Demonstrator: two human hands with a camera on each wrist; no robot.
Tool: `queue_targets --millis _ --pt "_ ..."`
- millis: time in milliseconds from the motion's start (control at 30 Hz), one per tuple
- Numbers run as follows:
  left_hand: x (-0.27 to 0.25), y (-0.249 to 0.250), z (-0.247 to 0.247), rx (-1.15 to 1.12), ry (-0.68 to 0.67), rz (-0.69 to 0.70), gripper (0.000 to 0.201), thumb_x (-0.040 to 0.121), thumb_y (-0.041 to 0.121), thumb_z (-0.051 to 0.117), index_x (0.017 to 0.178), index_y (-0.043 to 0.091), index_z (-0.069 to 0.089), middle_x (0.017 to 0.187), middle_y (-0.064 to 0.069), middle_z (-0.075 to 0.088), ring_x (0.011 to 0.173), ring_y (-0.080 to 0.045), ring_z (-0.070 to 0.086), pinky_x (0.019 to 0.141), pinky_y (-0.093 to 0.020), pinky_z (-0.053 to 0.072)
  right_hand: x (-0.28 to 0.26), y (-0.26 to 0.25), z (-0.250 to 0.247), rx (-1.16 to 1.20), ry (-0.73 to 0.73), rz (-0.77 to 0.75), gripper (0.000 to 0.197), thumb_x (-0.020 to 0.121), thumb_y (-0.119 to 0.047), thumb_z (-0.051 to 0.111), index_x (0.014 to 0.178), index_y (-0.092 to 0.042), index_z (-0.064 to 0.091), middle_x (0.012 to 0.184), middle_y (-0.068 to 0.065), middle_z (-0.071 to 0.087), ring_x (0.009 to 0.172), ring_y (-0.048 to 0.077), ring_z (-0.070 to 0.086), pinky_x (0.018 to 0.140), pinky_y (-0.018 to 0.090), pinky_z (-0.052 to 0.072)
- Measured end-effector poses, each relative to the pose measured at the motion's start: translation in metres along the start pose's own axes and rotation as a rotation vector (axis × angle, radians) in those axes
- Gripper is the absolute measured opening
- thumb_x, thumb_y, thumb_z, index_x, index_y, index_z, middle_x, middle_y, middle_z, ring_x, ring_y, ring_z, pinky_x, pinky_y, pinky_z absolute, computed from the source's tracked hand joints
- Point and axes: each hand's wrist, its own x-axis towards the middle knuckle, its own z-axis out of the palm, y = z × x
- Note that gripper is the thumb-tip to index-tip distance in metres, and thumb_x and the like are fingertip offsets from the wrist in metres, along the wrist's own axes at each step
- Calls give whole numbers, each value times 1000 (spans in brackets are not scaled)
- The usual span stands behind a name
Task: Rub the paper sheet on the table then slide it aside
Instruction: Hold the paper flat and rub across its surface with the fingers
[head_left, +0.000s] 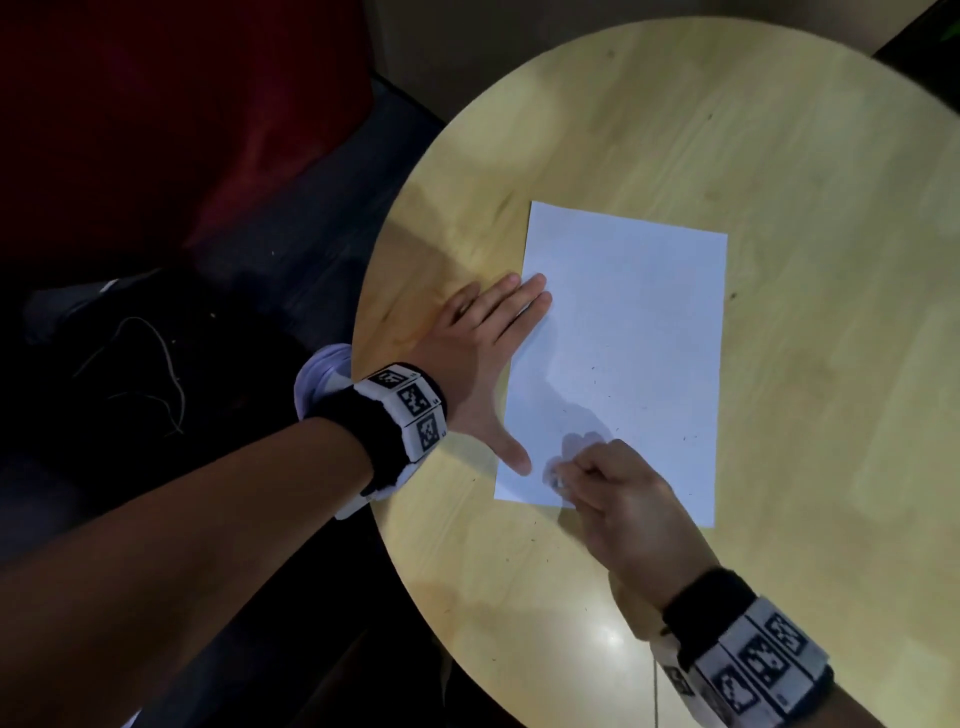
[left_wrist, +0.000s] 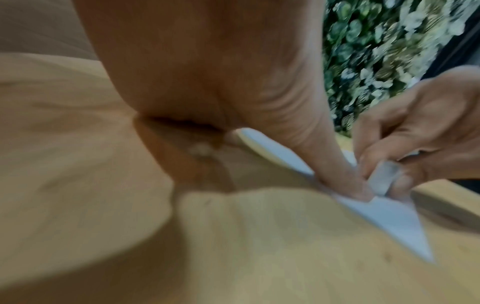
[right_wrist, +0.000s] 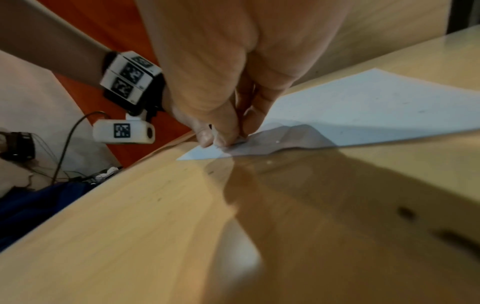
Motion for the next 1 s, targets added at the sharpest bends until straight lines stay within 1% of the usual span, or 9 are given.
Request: queue_targets --millis 100,200,267,367,500,633,767,900,1000 --pt "0 6 -1 -67 71 98 148 52 91 68 163 14 7 171 -1 -11 156 -17 -16 125 -43 -10 8 0 -4 121 26 65 16 87 -6 66 92 -19 74 86 -8 59 82 6 58 73 16 48" --pt "3 11 7 -295 189 193 115 73 70 77 158 7 32 169 -3 17 157 -18 8 127 -41 10 11 -4 -8 281 129 183 14 89 -12 69 96 -22 77 84 -8 64 79 5 62 71 11 45" --pt "3 11 13 -331 182 191 108 81 66 73 160 8 27 170 -1 16 157 -16 8 127 -34 6 16 -4 -7 279 199 224 15 86 -11 72 95 -22 77 83 -5 65 77 7 62 67 13 46" --pt "3 8 15 -252 162 199 106 87 67 65 163 12 16 171 1 5 157 -13 0 125 -27 -4 23 0 -6 209 208 196 19 85 -7 72 96 -21 77 84 -1 65 80 9 63 72 20 49" --pt "3 8 14 -162 93 204 113 85 69 62 164 14 4 171 2 -8 156 -10 -12 126 -32 -5 33 9 -19 231 140 154 17 85 -7 72 95 -20 77 86 -5 66 79 8 63 74 16 48" --pt "2 12 19 -128 119 168 138 65 93 60 163 13 6 172 0 -4 157 -12 -10 127 -34 -1 57 20 -29 110 287 83 12 86 -9 72 96 -15 76 87 -1 67 79 9 63 74 17 48" --pt "3 14 19 -114 104 156 145 59 95 61 163 13 3 171 0 -6 157 -13 -10 127 -33 -1 83 26 -15 -79 329 75 13 89 -10 67 99 -10 75 86 4 65 80 23 61 74 30 49" --pt "4 14 21 -104 102 144 146 59 94 63 163 12 3 171 0 -8 157 -13 -11 127 -36 1 45 11 -4 -80 204 74 12 89 -11 59 89 -11 71 82 2 61 77 23 56 64 30 47" --pt "3 15 22 -100 107 136 150 54 95 63 163 13 2 171 0 -10 156 -12 -12 127 -33 -5 15 0 -7 -65 64 -33 22 74 6 70 86 -12 72 81 0 60 74 21 58 60 31 51"
